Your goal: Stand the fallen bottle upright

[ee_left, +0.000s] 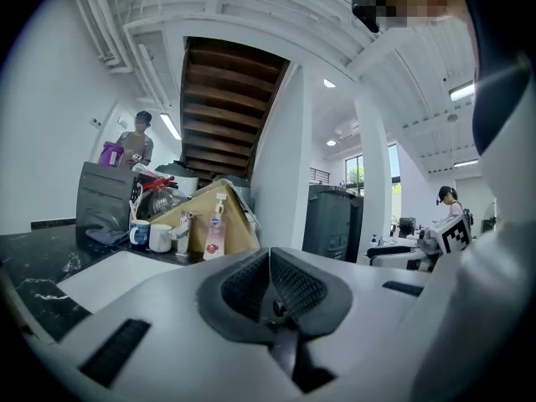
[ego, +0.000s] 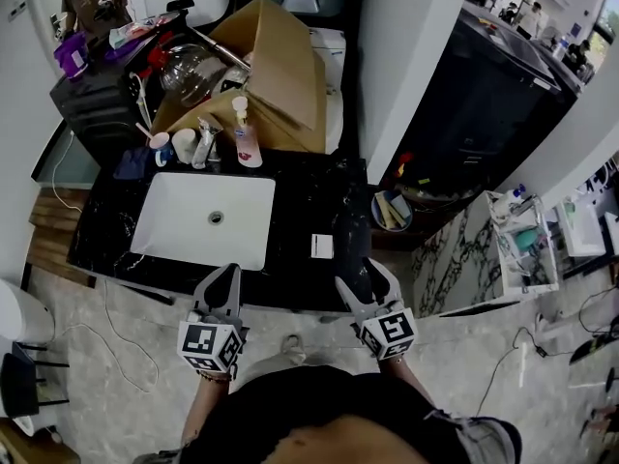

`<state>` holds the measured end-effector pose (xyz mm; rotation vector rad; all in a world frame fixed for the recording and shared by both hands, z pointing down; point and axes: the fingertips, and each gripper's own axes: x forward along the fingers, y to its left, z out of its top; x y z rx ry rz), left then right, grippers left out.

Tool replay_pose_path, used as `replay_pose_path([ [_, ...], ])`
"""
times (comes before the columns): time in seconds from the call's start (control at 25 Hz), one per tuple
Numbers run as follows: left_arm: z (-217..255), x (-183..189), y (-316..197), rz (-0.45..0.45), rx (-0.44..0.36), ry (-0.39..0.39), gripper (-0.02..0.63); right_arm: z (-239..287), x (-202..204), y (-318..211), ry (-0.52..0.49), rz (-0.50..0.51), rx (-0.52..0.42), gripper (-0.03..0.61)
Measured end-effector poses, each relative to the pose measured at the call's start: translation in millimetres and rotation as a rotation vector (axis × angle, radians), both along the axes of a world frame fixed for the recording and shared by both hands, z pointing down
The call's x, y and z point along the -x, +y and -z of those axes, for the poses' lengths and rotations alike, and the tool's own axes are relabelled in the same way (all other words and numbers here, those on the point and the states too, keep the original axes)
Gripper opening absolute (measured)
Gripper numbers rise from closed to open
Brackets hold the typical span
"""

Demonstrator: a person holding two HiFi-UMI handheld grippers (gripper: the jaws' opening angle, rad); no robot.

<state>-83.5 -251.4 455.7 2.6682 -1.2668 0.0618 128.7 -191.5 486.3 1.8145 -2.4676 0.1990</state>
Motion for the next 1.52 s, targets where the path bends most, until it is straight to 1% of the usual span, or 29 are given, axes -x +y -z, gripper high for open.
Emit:
replay_pose_path([
  [0.32, -12.6, 10.0, -21.4, 0.039, 0.035, -0.013, 0.009, -5.9, -2.4, -23.6, 0.040, 0.047, 0.041, 0.276],
  [0.44, -10.9, 15.8, -31.9, 0.073, 0.030, -0.011, 0.008, -1.6, -10.9, -33.9, 0.050, 0.057, 0.048, 0.276],
  [0.52, -11.3, 19.7, -38.9, 0.098, 0.032, -0.010, 0.008, -5.6, -20.0, -41.0, 0.057, 0.063, 0.072, 0.276],
  [0.64, -11.3, 25.5, -48.6, 0.136, 0.041, -0.018, 0.009, -7.0, -28.8, -53.0, 0.037, 0.089, 0.117, 0.276],
  [0.8, -7.6, 29.6, -57.8, 0.176, 0.044, -0.022, 0.008, -1.8, -33.1, -67.6, 0.029, 0.140, 0.137, 0.276],
  [0.88, -6.5, 29.8, -59.4, 0.194, 0.045, -0.016, 0.008, -6.1, -27.5, -71.0, 0.049, 0.202, 0.171, 0.276],
  [0.96, -6.7, 29.4, -60.9, 0.209, 0.046, -0.013, 0.009, -15.0, -14.2, -72.9, 0.092, 0.308, 0.228, 0.276],
  [1.12, -16.3, 30.3, -59.8, 0.229, 0.070, -0.024, 0.008, -30.0, 16.3, -75.8, 0.265, 0.515, 0.319, 0.276],
  [1.24, -21.0, 34.7, -55.8, 0.250, 0.083, -0.029, 0.008, -36.4, 38.5, -78.6, 0.332, 0.661, 0.395, 0.276],
  [1.36, -17.8, 43.0, -53.7, 0.279, 0.077, -0.026, 0.008, -41.5, 59.9, -88.6, 0.395, 0.770, 0.466, 0.276],
  [1.44, -16.6, 50.6, -52.6, 0.304, 0.074, -0.024, 0.008, -48.1, 75.4, -92.9, 0.470, 0.852, 0.536, 0.276],
  [1.52, -16.7, 58.2, -49.8, 0.331, 0.074, -0.021, 0.008, -59.3, 88.5, -95.1, 0.566, 0.929, 0.623, 0.276],
])
